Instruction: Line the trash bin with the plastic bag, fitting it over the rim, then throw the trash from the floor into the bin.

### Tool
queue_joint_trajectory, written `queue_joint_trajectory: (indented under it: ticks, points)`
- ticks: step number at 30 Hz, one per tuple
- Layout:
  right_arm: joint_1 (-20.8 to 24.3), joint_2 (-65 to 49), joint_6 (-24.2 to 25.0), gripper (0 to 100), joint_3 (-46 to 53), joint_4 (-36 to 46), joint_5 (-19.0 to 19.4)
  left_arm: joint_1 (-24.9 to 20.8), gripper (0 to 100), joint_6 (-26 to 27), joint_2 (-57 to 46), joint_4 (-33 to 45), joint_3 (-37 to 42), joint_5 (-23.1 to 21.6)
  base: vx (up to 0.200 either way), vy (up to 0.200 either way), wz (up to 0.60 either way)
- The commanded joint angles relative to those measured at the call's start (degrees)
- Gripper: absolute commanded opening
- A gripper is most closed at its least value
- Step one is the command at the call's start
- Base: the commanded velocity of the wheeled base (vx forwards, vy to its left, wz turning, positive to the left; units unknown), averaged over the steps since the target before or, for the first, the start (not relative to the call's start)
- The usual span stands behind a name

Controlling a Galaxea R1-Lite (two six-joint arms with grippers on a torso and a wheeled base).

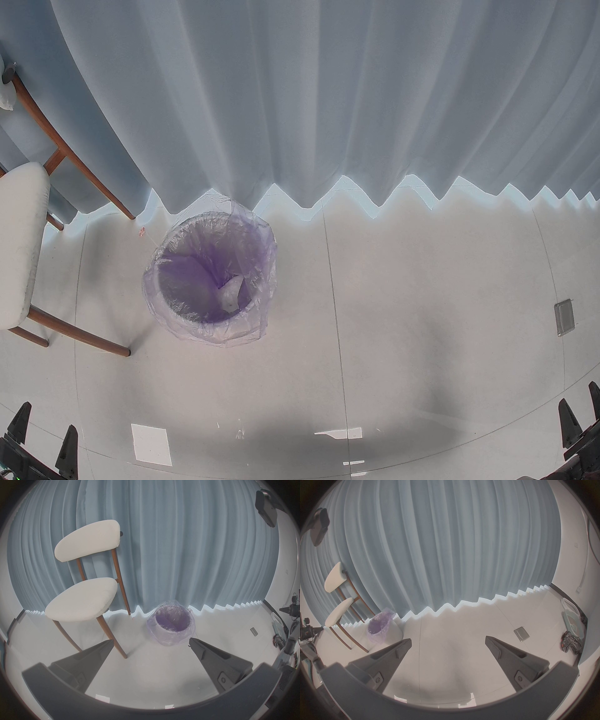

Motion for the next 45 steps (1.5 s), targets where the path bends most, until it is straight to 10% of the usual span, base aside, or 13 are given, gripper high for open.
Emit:
queue_joint_trajectory:
  ticks: [1,21,28,45]
  points:
    - [0.9,-3.3,-1.5,100,0.0,-0.2,0.7,0.0,100,0.0,-0.7,0.0,1.0,0.0,0.000,0.000,0.00]
    - [0.9,-3.3,-4.4,100,0.1,-0.4,3.2,0.0,100,-0.4,-0.7,-0.1,1.0,0.1,0.000,0.000,0.00]
    - [0.9,-3.2,-7.4,100,0.1,-0.4,-4.4,0.0,100,-0.4,-0.7,-0.2,1.0,0.2,0.000,0.000,0.00]
    - [0.9,-3.2,-10.8,100,0.6,-0.6,1.5,0.0,100,-0.4,-0.7,-0.2,1.0,0.2,0.000,0.000,0.00]
